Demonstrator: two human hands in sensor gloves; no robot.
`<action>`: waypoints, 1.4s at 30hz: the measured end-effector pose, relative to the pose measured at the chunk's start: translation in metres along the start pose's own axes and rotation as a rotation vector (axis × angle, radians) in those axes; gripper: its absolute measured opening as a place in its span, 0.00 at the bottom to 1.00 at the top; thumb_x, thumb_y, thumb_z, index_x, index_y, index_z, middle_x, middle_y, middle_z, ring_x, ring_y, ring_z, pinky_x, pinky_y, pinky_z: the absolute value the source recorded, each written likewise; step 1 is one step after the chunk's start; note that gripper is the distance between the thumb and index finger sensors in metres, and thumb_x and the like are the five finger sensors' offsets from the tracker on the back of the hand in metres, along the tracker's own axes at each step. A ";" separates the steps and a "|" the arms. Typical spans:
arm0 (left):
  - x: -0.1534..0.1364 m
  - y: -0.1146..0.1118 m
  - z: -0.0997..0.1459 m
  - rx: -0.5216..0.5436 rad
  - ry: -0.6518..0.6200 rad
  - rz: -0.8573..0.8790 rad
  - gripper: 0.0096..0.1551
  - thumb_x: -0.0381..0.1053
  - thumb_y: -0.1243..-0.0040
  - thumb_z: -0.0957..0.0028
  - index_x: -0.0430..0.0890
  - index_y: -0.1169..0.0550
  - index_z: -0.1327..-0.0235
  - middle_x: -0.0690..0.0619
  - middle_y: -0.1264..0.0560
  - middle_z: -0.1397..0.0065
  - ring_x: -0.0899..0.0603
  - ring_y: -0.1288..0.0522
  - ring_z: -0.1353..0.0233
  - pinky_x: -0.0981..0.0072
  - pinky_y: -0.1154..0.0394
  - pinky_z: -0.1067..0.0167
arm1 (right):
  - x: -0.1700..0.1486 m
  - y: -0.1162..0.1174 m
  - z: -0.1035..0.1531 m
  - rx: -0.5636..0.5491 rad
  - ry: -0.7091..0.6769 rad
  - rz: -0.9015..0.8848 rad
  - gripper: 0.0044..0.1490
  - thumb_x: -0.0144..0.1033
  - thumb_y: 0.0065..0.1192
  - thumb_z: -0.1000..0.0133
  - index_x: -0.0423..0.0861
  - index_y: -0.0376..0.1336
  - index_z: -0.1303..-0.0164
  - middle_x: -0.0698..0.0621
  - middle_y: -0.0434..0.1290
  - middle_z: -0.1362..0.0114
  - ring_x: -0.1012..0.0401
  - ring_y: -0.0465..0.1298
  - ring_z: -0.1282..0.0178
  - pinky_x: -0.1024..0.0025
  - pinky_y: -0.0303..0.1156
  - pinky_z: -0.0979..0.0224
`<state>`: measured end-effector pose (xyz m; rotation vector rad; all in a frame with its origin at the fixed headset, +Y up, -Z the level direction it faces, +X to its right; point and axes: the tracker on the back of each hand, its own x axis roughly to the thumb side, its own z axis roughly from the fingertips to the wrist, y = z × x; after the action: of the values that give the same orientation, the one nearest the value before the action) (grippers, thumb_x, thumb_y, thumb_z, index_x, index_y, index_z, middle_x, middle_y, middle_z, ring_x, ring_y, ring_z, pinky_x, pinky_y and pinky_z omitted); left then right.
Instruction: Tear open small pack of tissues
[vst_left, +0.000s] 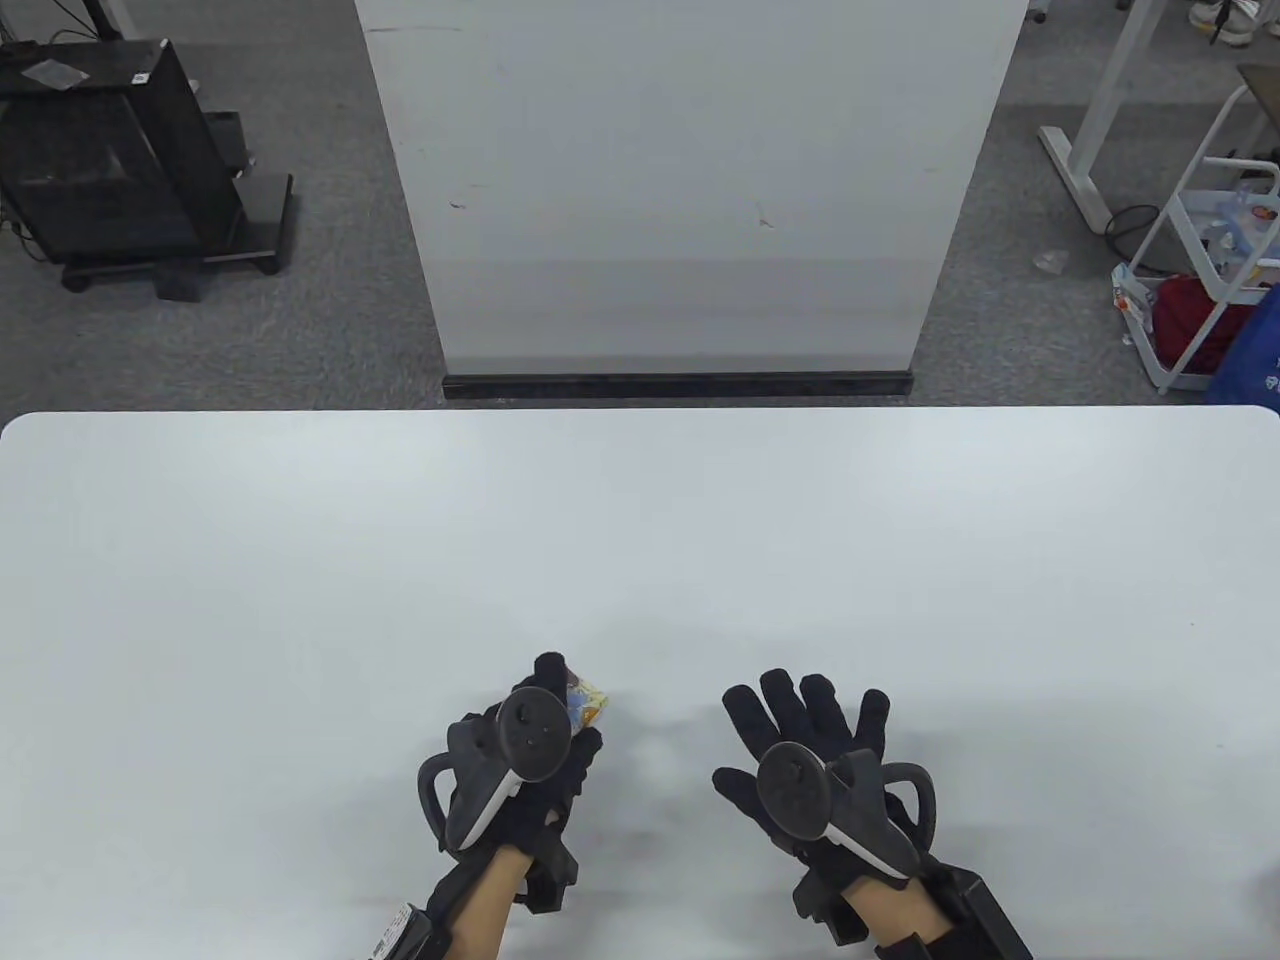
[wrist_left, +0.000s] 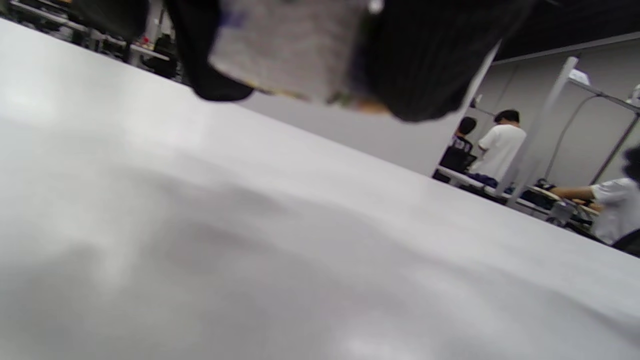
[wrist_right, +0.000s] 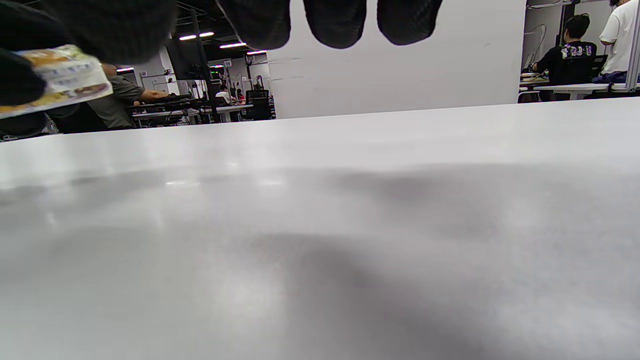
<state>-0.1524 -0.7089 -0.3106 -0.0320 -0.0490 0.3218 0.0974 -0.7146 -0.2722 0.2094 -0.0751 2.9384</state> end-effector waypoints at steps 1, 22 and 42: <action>0.004 -0.001 0.001 -0.007 -0.026 0.001 0.47 0.57 0.34 0.47 0.49 0.45 0.20 0.42 0.34 0.21 0.33 0.30 0.25 0.28 0.43 0.26 | 0.000 0.000 0.000 -0.004 0.000 -0.005 0.52 0.69 0.58 0.48 0.62 0.54 0.12 0.52 0.55 0.09 0.43 0.55 0.11 0.26 0.41 0.21; 0.056 -0.032 0.019 -0.124 -0.286 -0.023 0.52 0.58 0.31 0.49 0.43 0.47 0.21 0.41 0.32 0.24 0.36 0.25 0.30 0.37 0.34 0.29 | 0.015 -0.001 0.007 -0.095 -0.059 -0.047 0.46 0.65 0.63 0.49 0.60 0.64 0.18 0.53 0.67 0.15 0.47 0.65 0.16 0.29 0.45 0.20; 0.065 -0.030 0.028 -0.102 -0.357 0.055 0.52 0.56 0.30 0.50 0.42 0.45 0.22 0.41 0.31 0.25 0.38 0.22 0.34 0.41 0.28 0.34 | 0.027 -0.008 0.017 -0.283 -0.150 -0.075 0.28 0.51 0.74 0.50 0.59 0.77 0.39 0.57 0.83 0.37 0.57 0.80 0.35 0.37 0.57 0.19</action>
<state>-0.0829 -0.7158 -0.2789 -0.0771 -0.4194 0.3768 0.0753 -0.7026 -0.2516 0.3779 -0.4893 2.7906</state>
